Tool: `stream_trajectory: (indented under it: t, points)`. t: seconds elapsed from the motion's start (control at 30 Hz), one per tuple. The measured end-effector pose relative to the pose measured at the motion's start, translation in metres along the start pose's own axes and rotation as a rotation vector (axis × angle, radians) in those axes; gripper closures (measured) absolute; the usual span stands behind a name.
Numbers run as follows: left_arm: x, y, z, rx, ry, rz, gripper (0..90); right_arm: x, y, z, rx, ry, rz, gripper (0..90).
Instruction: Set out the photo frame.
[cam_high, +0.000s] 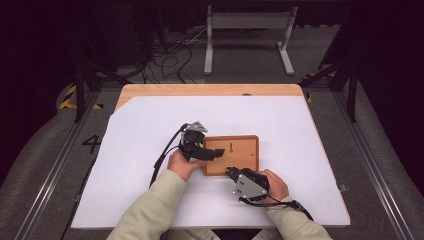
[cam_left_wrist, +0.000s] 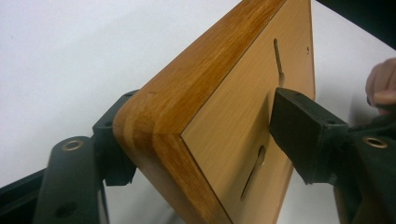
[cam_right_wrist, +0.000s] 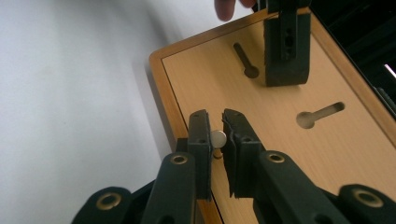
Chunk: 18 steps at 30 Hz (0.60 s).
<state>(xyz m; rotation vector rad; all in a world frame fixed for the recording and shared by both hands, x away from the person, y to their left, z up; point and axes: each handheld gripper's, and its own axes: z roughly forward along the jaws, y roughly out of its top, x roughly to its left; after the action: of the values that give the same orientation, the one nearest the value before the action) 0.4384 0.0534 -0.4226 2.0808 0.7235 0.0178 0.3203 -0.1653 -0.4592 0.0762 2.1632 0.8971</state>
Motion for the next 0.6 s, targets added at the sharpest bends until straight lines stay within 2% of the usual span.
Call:
stream_trajectory:
  t: [0.17, 0.2, 0.27, 0.3, 0.43, 0.47, 0.5, 0.53, 0.6]
  points:
    - [-0.003, -0.004, -0.01, -0.031, -0.038, 0.042, 38.3, 0.001, 0.0, -0.004, 0.0, 0.025, 0.003, 77.0]
    - [-0.003, -0.005, -0.012, -0.036, -0.046, 0.054, 40.4, 0.001, 0.0, -0.006, -0.006, 0.042, 0.005, 74.9]
    - [-0.004, -0.006, -0.015, -0.043, -0.057, 0.082, 43.4, 0.0, 0.001, -0.01, -0.029, 0.066, 0.016, 64.6]
    - [-0.005, -0.006, -0.017, -0.046, -0.061, 0.089, 44.6, -0.001, 0.002, -0.012, -0.044, 0.077, 0.027, 59.0]
    - [-0.009, -0.008, -0.022, -0.042, -0.079, 0.118, 48.7, -0.008, 0.007, -0.029, -0.111, 0.099, 0.092, 54.5]
    - [-0.009, -0.008, -0.022, -0.042, -0.079, 0.118, 49.6, -0.008, 0.007, -0.029, -0.111, 0.099, 0.092, 54.5]
    - [-0.01, -0.008, -0.023, -0.045, -0.079, 0.127, 49.6, -0.011, 0.009, -0.034, -0.123, 0.097, 0.106, 54.0]
    - [-0.011, -0.009, -0.024, -0.044, -0.079, 0.135, 50.9, -0.019, 0.01, -0.045, -0.142, 0.078, 0.144, 54.3]
    - [-0.014, -0.009, -0.026, -0.043, -0.079, 0.15, 51.9, -0.023, 0.01, -0.049, -0.151, 0.067, 0.16, 54.6]
